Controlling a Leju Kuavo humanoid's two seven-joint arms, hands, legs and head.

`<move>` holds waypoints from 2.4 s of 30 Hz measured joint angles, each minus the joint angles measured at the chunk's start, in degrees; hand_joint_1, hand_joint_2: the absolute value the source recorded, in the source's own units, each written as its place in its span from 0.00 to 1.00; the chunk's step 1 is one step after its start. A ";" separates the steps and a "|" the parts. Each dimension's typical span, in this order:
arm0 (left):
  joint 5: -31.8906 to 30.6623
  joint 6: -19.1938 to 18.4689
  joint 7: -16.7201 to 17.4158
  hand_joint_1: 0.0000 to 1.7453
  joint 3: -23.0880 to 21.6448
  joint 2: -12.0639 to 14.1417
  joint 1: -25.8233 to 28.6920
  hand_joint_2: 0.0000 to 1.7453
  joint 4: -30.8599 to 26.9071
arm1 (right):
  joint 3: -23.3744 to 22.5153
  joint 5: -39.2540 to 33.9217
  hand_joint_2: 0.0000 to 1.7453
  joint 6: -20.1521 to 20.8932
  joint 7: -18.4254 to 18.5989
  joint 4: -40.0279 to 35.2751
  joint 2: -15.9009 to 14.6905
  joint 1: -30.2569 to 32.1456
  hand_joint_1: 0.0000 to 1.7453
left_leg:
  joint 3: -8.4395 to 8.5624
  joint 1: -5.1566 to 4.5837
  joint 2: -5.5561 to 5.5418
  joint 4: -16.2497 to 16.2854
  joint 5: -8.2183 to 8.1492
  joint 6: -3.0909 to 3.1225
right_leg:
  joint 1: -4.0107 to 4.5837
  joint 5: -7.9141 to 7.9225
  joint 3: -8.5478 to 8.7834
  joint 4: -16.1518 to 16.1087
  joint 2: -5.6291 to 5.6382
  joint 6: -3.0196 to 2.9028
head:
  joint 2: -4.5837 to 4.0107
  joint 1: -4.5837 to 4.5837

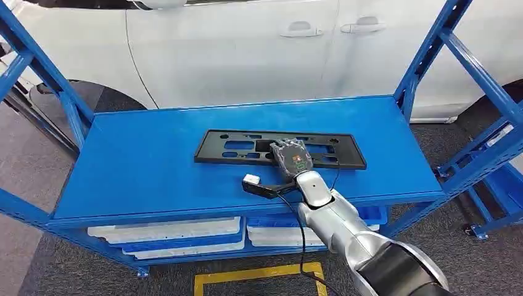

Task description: Take the parts from the cabinet and place them on the table.

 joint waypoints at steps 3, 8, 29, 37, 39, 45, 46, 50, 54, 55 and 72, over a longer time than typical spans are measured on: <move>0.07 0.04 -0.17 0.00 0.02 -0.02 0.11 0.00 0.00 | -0.54 0.20 1.00 0.00 -0.26 0.04 0.02 0.09 1.00 | -4.08 0.01 0.00 8.13 -1.83 -0.33 | 0.20 -0.13 0.03 0.14 0.00 -0.15 | 0.00 0.00; 0.24 0.31 -0.96 0.00 0.02 0.11 0.15 0.00 0.02 | -1.40 0.39 1.00 -0.04 -0.81 0.07 0.28 -0.02 1.00 | 4.15 -0.36 -0.03 -9.33 5.62 0.51 | 0.64 -0.90 -0.05 1.14 0.20 0.71 | 0.00 0.00; 2.36 -2.65 -13.42 0.00 0.96 0.46 0.21 1.00 0.02 | -12.55 -52.52 1.00 12.04 -37.03 -31.35 0.20 8.15 1.00 | 3.53 0.25 -0.16 -6.63 3.05 -0.20 | -0.01 -0.08 0.18 0.07 -0.13 0.07 | 0.00 0.00; 3.06 -4.31 -15.34 0.00 1.79 1.14 0.46 1.00 0.07 | -14.36 -77.28 1.00 27.24 -41.36 -67.74 -2.12 19.25 1.00 | 4.22 0.24 -0.17 -6.24 4.84 -0.06 | 0.23 -0.51 0.27 0.55 0.08 0.18 | 0.00 0.00; 3.21 -4.33 -16.17 0.00 2.16 1.29 0.35 1.00 0.07 | -14.93 -86.61 1.00 37.23 -41.83 -74.72 -2.38 21.32 1.00 | 5.54 -0.17 -0.34 -9.57 4.39 0.60 | 0.61 -0.64 -0.24 1.00 0.19 0.75 | 0.00 0.02; 3.78 -4.04 -17.57 0.00 2.69 1.27 0.35 1.00 0.09 | -13.83 -98.31 1.00 52.56 -42.51 -86.71 -2.41 26.54 1.00 | 5.90 0.18 -0.19 -10.17 4.91 2.37 | 0.27 -4.68 -2.46 6.54 0.10 2.43 | 0.00 0.00; 3.78 -4.00 -17.57 0.00 2.71 1.25 0.33 1.00 0.09 | -13.09 -98.40 1.00 53.46 -42.51 -87.45 -2.56 27.44 1.00 | 5.86 0.11 -0.18 -10.17 4.90 2.41 | 0.09 -6.96 -4.69 11.28 0.11 2.64 | 0.00 0.02; 3.78 -3.87 -17.38 0.00 2.91 1.25 0.35 1.00 0.09 | -10.62 -98.01 1.00 54.62 -42.16 -89.13 -3.06 29.73 1.00 | 5.63 0.06 -0.14 -9.68 5.01 2.43 | -0.39 -6.77 -6.78 15.86 0.07 2.97 | 0.00 0.02; 3.39 -3.65 -16.41 0.00 2.91 1.25 0.23 1.00 0.09 | -8.00 -97.96 1.00 54.82 -42.10 -91.08 -3.50 29.86 1.00 | 5.34 -0.32 -0.30 -9.11 4.86 1.57 | 0.01 -1.27 0.48 1.44 0.10 2.16 | 0.00 0.00; 3.32 -3.48 -16.26 0.00 2.91 1.25 0.24 1.00 0.09 | -7.41 -97.75 1.00 54.69 -42.12 -91.62 -3.65 29.90 1.00 | 5.20 -0.17 -0.31 -9.27 5.00 1.18 | 0.06 -1.25 0.22 1.60 0.17 2.00 | 0.00 0.00; 4.11 -1.49 -15.39 0.00 2.97 1.11 -0.11 1.00 0.11 | -4.48 -95.78 1.00 56.68 -42.12 -92.17 -4.20 30.66 1.00 | 10.48 -0.86 -0.45 -10.23 0.69 1.38 | 0.08 5.29 -4.68 0.66 -0.23 1.79 | 0.00 0.00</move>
